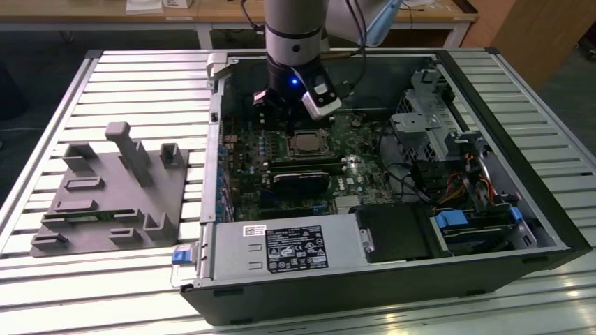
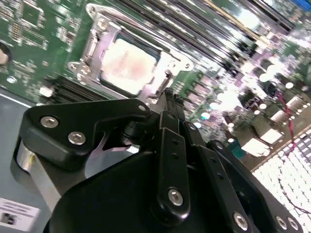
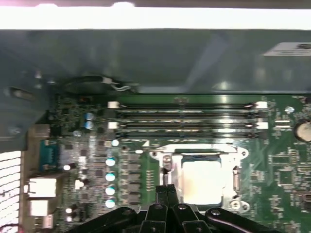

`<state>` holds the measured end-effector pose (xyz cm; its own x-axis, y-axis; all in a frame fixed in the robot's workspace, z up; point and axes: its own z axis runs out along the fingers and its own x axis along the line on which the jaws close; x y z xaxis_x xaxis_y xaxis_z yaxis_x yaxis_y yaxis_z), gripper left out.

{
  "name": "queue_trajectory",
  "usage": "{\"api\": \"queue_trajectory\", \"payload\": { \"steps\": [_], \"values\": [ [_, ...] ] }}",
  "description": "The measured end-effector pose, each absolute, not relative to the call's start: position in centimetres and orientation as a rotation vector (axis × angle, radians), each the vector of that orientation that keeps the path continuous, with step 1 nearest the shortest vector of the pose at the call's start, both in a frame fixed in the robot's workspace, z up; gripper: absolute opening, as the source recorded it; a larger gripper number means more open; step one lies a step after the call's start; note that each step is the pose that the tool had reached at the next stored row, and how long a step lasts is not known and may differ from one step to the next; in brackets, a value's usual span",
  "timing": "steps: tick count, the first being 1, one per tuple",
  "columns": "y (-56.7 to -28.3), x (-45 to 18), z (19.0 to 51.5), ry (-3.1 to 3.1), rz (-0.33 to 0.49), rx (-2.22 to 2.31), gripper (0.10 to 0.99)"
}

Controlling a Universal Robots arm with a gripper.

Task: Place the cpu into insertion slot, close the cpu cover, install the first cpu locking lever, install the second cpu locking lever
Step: 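Install the first cpu locking lever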

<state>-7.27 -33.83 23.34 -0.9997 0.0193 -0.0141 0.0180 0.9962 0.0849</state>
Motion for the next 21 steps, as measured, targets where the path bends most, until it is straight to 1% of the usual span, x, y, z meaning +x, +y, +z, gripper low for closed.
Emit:
{"api": "queue_trajectory", "payload": {
  "steps": [11, 21],
  "values": [
    [-33.8, -8.5, 23.4, 3.120, 0.132, 0.029, 0.106],
    [-33.8, -8.5, 24.8, 3.119, 0.146, 0.029, 0.106]
  ]
}}
